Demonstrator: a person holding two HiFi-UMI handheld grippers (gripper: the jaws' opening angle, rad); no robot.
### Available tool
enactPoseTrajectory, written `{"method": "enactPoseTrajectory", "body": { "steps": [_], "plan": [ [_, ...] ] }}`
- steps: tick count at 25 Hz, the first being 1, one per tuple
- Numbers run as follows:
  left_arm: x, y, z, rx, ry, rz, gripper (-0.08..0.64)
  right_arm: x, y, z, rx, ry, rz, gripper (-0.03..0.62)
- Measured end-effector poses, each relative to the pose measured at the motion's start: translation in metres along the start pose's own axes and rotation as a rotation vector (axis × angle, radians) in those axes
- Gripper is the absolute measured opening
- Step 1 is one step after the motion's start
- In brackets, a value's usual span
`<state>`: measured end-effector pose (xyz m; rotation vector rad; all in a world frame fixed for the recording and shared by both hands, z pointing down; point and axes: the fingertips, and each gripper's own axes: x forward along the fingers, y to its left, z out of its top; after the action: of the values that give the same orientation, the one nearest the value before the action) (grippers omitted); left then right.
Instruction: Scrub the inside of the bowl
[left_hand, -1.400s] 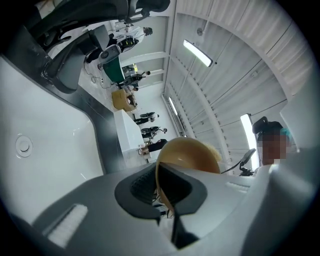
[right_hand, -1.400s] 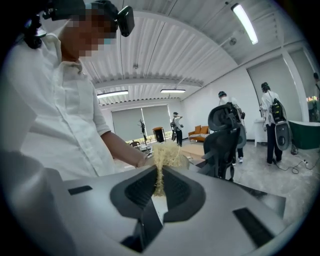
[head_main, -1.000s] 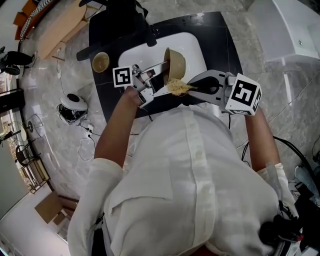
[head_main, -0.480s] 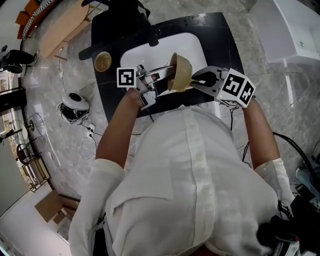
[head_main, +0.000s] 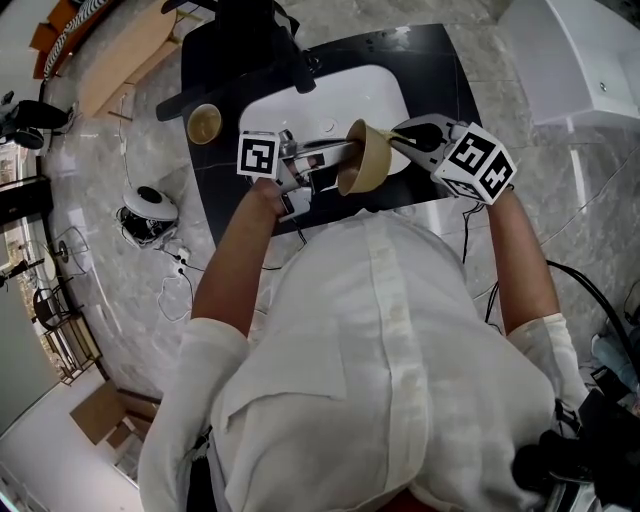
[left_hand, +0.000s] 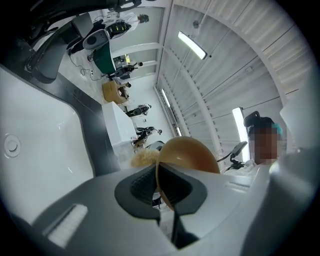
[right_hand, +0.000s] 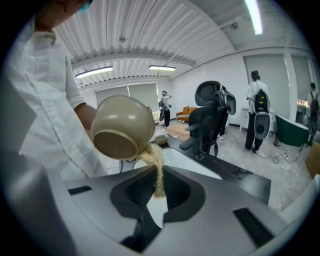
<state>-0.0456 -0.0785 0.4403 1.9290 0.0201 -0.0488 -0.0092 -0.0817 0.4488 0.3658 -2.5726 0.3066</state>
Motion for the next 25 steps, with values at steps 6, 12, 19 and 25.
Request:
{"method": "enactPoseTrajectory", "body": {
  "steps": [6,12,19,25],
  "plan": [
    [0.003,0.017,-0.013,0.031,0.091,0.080,0.012,-0.018,-0.010,0.015,0.033,-0.094,-0.006,0.031],
    [-0.001,0.022,-0.004,-0.018,0.025,0.083,0.012,-0.029,-0.001,0.031,0.033,-0.161,0.010,0.031],
    [-0.012,0.029,0.008,-0.021,-0.039,0.118,0.012,-0.046,0.016,0.053,0.013,-0.261,0.045,0.031],
    [-0.020,0.022,0.017,-0.019,-0.101,0.108,0.012,-0.057,0.035,0.053,0.033,-0.322,0.130,0.031]
  ]
}}
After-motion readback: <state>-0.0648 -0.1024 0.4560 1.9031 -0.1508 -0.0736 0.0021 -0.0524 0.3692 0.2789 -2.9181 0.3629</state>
